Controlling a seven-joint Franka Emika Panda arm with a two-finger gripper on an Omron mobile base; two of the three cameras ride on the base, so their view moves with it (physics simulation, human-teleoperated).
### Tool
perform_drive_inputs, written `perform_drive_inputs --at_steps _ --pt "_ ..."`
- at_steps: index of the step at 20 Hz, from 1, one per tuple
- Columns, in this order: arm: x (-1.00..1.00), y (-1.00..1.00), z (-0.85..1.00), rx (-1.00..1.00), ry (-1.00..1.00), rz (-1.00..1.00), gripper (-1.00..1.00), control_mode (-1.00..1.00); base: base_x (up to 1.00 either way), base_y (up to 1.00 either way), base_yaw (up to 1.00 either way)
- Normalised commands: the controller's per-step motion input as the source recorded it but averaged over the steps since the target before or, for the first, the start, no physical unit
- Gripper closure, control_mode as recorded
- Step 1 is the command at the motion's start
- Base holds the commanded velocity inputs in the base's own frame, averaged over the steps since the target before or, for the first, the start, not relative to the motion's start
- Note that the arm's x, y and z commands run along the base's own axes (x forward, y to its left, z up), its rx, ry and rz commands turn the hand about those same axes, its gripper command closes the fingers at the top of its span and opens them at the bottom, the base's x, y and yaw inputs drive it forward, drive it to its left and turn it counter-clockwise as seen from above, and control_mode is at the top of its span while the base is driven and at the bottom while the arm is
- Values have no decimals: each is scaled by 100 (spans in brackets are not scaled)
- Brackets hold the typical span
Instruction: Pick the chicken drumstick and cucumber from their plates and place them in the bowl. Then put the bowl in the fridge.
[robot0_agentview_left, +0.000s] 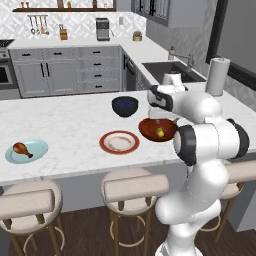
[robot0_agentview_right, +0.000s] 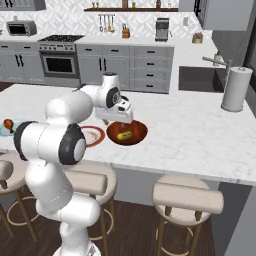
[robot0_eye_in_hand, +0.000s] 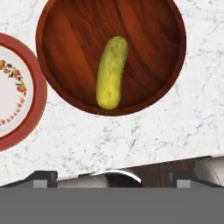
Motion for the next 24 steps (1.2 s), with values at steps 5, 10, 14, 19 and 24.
perform_drive_inputs --at_steps 5,10,14,19,24 --pt "-100 35 45 0 0 12 -100 -100 0 0 0" --pt "-100 19 15 0 0 8 -100 -100 0 0 0" --pt "-100 19 18 0 0 8 -100 -100 0 0 0" --pt "-84 5 46 0 -15 4 -100 -100 0 0 0" --pt "-67 3 58 0 -28 0 -100 -100 0 0 0"
